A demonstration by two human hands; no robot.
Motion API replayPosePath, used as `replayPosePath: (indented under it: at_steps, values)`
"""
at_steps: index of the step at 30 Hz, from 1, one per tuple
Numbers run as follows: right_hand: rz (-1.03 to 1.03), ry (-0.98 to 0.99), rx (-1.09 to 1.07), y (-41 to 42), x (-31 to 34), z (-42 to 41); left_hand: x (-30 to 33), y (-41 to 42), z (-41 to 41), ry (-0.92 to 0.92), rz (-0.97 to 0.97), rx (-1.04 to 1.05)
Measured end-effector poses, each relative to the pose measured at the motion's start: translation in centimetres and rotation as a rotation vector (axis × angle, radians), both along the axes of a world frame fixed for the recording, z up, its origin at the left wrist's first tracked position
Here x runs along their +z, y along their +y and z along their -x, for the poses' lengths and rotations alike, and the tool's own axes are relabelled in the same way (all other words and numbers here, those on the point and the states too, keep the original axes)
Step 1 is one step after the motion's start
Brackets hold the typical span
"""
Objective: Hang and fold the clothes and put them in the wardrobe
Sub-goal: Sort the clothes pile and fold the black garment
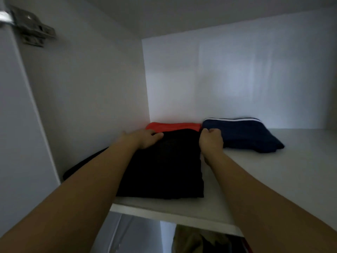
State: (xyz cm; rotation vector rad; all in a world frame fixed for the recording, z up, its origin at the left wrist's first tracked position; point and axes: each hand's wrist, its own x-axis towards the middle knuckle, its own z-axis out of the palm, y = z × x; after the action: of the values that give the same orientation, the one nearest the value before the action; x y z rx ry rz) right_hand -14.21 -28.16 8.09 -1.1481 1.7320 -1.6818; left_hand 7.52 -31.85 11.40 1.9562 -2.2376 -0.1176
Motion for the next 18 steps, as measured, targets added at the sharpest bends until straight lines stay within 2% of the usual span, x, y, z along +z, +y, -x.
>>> replayPosePath:
  at_steps: [6, 10, 15, 18]
  values:
    - [0.11, 0.254, -0.086, 9.3, 2.3, 4.4, 3.0, 6.5, 3.3, 0.131, 0.116, -0.156]
    - [0.127, 0.403, -0.182, 16.1, 2.5, 5.8, 1.7, 11.0, 6.3, 0.086, 0.236, -0.291]
    - [-0.004, 0.592, -0.277, 26.3, 1.2, 6.2, 0.3, 17.1, 10.3, 0.032, 0.448, -0.562]
    - [-0.156, 0.653, -0.355, 33.4, 0.2, 6.9, -0.3, 21.5, 12.7, 0.017, 0.502, -0.695]
